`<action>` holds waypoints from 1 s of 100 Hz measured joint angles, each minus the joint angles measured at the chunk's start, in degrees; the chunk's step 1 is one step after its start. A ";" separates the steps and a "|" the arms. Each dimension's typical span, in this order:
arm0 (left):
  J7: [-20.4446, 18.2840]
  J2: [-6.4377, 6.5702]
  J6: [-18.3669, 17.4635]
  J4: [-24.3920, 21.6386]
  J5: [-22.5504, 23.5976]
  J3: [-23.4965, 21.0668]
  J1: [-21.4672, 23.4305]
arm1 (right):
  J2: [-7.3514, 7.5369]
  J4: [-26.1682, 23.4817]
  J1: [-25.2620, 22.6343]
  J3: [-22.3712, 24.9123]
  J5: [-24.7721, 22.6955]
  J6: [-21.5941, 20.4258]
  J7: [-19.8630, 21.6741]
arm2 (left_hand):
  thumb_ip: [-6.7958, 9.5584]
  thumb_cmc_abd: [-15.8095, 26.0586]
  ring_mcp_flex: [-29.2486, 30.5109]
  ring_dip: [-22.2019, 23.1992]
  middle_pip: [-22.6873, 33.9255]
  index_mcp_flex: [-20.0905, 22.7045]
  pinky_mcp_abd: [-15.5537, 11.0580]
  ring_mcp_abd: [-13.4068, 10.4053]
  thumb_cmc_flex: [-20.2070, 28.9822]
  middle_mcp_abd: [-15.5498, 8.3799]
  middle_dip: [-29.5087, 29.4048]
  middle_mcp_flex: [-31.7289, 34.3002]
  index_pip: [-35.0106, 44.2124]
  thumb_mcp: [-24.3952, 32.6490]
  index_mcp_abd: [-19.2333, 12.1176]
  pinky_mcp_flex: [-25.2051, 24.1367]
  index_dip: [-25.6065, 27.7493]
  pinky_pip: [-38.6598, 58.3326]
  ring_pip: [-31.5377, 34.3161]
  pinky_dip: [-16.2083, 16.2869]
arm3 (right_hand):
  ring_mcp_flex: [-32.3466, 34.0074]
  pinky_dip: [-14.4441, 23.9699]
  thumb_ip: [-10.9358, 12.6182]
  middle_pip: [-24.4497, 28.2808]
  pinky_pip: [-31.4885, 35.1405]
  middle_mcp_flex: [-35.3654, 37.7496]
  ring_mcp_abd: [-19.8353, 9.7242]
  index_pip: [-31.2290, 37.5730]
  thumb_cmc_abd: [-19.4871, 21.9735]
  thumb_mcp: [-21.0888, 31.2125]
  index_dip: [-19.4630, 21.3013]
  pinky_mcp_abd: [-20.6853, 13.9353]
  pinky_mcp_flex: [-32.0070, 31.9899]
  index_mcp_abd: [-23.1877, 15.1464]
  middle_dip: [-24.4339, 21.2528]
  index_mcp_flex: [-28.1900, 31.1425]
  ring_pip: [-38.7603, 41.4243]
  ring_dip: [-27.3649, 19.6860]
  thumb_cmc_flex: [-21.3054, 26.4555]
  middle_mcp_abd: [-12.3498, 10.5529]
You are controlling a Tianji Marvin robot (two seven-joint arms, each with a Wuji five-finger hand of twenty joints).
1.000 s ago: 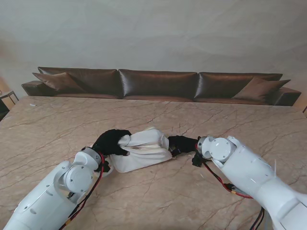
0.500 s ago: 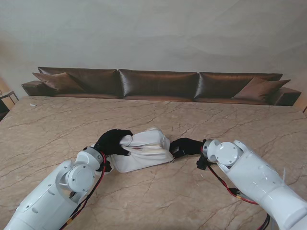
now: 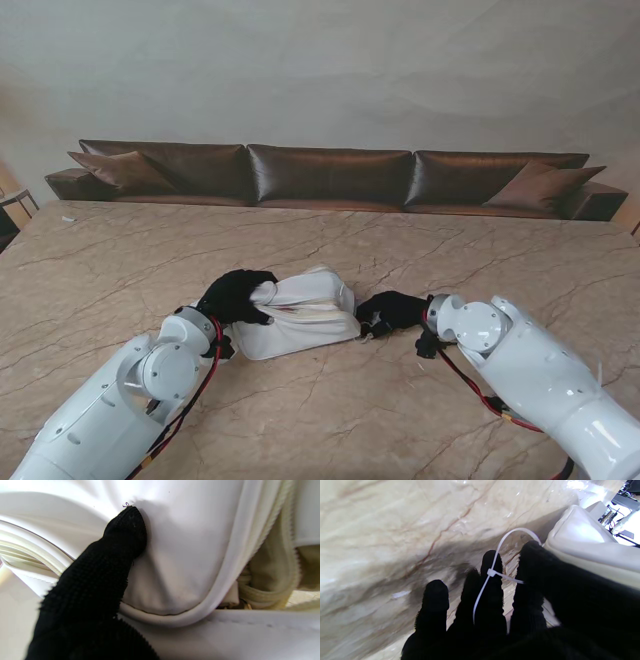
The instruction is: Pack the cosmetics bag
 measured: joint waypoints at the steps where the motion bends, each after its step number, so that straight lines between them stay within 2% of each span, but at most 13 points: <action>1: -0.01 0.00 0.00 0.00 0.00 0.00 0.00 | 0.00 -0.07 -0.11 0.23 0.25 0.12 0.34 | 0.00 0.00 0.00 0.00 0.00 0.00 0.00 0.00 0.00 0.00 0.00 0.00 0.00 0.00 0.00 0.00 0.00 0.00 0.01 0.00 | 1.70 0.00 -0.03 0.02 0.48 0.34 0.91 0.03 0.00 0.31 -0.01 -0.06 0.01 0.00 0.36 0.60 1.98 0.60 0.63 0.00; 9: -0.09 0.00 0.27 -0.02 0.00 0.00 -0.03 | 0.00 -0.54 -1.22 2.54 5.46 2.37 5.13 | 0.00 0.00 0.00 -0.02 0.01 0.00 0.00 0.00 0.00 0.00 0.00 0.00 0.03 0.00 0.00 0.00 0.00 0.00 0.01 0.13 | 7.42 0.00 -0.05 0.77 5.19 2.04 8.19 0.10 -0.01 1.64 -0.07 -0.90 1.10 0.55 2.55 2.88 6.22 2.80 1.79 0.31; 16: -0.14 0.00 1.04 -0.20 0.13 0.07 -0.06 | 0.11 -0.73 -2.10 3.98 9.40 4.06 8.16 | 0.00 0.00 0.00 -0.62 0.01 0.00 -0.02 -0.04 0.00 0.00 0.00 0.00 0.07 0.00 0.00 0.00 0.00 0.00 0.01 0.13 | 8.86 0.00 -0.05 1.30 7.05 3.56 8.87 0.22 -0.01 1.98 -0.63 -1.71 2.45 1.39 3.76 3.52 8.01 4.24 1.79 0.76; 28: -0.39 -0.03 2.01 -0.36 0.17 0.27 -0.28 | 0.01 -1.32 -4.11 7.12 10.48 4.67 8.94 | 0.00 0.00 0.00 -1.24 0.01 0.00 -0.18 -0.07 0.00 0.00 -0.69 0.00 0.47 -0.08 -0.01 0.88 -1.01 0.02 0.01 0.13 | 9.57 0.16 -0.05 1.30 7.08 4.17 8.92 0.54 0.28 2.33 -1.78 -2.21 3.55 2.18 4.37 3.56 11.43 7.66 1.51 1.05; 38: -0.69 -0.07 2.35 -0.08 -0.04 0.50 -0.69 | -0.48 -1.31 -6.19 10.77 18.97 9.94 12.33 | 0.00 0.00 0.03 -1.41 0.01 0.00 -0.59 -0.07 0.00 0.00 -1.49 0.01 0.96 -0.42 -0.01 1.33 -2.36 0.65 0.01 0.27 | 10.17 2.05 0.17 1.39 8.18 4.17 11.83 0.56 1.66 2.22 -2.43 1.63 3.83 3.78 4.45 3.57 14.03 10.00 0.65 2.40; 50: -0.73 -0.14 2.59 0.43 -0.56 0.77 -1.20 | -0.93 -1.35 -7.69 13.12 21.34 11.59 13.13 | 0.00 0.00 0.31 -1.57 0.01 0.00 -0.97 -0.07 0.00 0.00 -2.09 0.04 1.50 -0.87 -0.01 1.60 -3.60 1.48 0.00 1.50 | 10.69 2.31 0.18 2.77 8.42 4.17 11.68 0.56 3.00 0.87 -2.97 -0.82 4.27 4.24 5.04 3.57 14.86 11.29 0.65 2.53; 55: -0.68 -0.22 2.69 0.61 -0.66 0.81 -1.34 | -1.12 -1.51 -8.12 13.90 21.45 11.87 13.42 | 0.00 0.00 0.55 -1.95 0.01 0.00 -1.27 -0.07 0.02 0.00 -2.56 0.04 1.51 -1.15 -0.01 1.81 -3.81 1.62 0.02 2.34 | 10.69 2.31 1.56 2.87 8.46 4.17 11.68 0.47 4.37 -0.54 -2.98 -0.82 4.27 4.23 5.05 3.49 15.37 11.79 -0.48 2.53; 60: -0.48 -0.32 2.96 0.68 -0.86 0.81 -1.38 | -1.18 -1.78 -8.44 14.32 22.04 12.70 13.63 | 0.03 0.00 0.65 -2.34 0.01 0.00 -1.40 -0.07 0.38 0.00 -2.81 0.05 1.58 -1.82 -0.01 2.08 -4.38 1.91 0.06 3.52 | 10.69 2.32 3.54 3.48 8.51 4.15 11.67 -0.96 7.70 -4.70 -2.41 -1.01 4.19 4.24 4.24 3.47 15.44 12.24 -3.29 2.53; 68: -0.14 -0.46 3.27 0.76 -1.51 0.81 -1.34 | -1.13 -1.99 -8.54 14.12 22.38 13.08 13.50 | 0.04 0.00 0.71 -2.67 0.01 0.00 -1.43 -0.07 0.69 0.00 -3.03 0.07 1.69 -2.42 -0.01 2.11 -5.01 1.92 0.51 4.29 | 10.69 2.32 3.75 4.11 8.56 4.12 11.21 -0.82 10.23 -10.76 -0.34 -1.50 4.22 4.24 3.48 3.56 15.52 12.68 -5.98 2.54; 75: 0.21 -0.54 3.30 0.86 -1.85 0.81 -1.28 | -1.02 -1.96 -8.40 13.36 22.36 12.58 12.82 | 0.04 0.00 0.71 -2.75 0.04 0.00 -1.45 -0.07 1.04 0.02 -3.24 0.08 1.71 -2.72 0.03 2.22 -5.12 1.94 0.73 4.74 | 10.81 2.32 3.42 4.13 8.58 4.11 10.25 -0.50 10.24 -11.05 -0.32 -2.52 5.11 4.24 2.62 3.56 15.89 12.68 -5.89 2.53; 80: 0.67 -0.63 3.25 0.95 -1.96 0.83 -1.20 | -1.18 -1.83 -8.44 13.14 22.72 12.39 11.59 | 0.04 0.00 0.71 -2.90 0.05 0.00 -1.46 -0.07 1.25 0.05 -3.27 0.08 1.72 -3.08 0.09 2.22 -5.15 1.95 0.99 4.95 | 11.43 2.32 2.54 4.14 8.85 4.11 10.23 -0.04 10.23 -11.09 -2.73 -2.54 5.95 4.23 2.43 3.56 16.15 12.69 -5.29 2.54; 94: 1.07 -0.69 2.97 1.03 -2.02 0.87 -1.02 | -2.68 -0.88 -9.16 13.42 27.94 13.12 9.03 | 0.70 0.00 0.72 -3.41 0.51 0.00 -1.46 -0.07 1.33 0.13 -3.31 0.08 1.84 -3.20 0.17 2.80 -5.16 2.11 1.97 5.65 | 11.79 2.32 0.43 5.31 9.20 4.15 10.14 -0.03 8.33 -8.41 -6.89 -2.70 5.97 5.23 2.56 3.56 17.27 12.72 -1.46 3.45; 100: 1.01 -0.69 2.91 1.04 -2.00 0.89 -1.01 | -3.12 -0.84 -9.36 13.55 28.16 13.13 9.03 | 0.89 0.00 0.72 -3.94 0.57 0.00 -1.46 -0.07 1.33 0.14 -3.31 0.08 1.87 -3.23 0.17 3.22 -5.16 2.23 2.46 5.91 | 12.37 2.32 0.19 5.96 9.57 4.25 9.55 0.44 7.86 -7.41 -6.29 -3.48 6.49 5.24 3.09 3.56 18.39 12.81 -1.46 3.63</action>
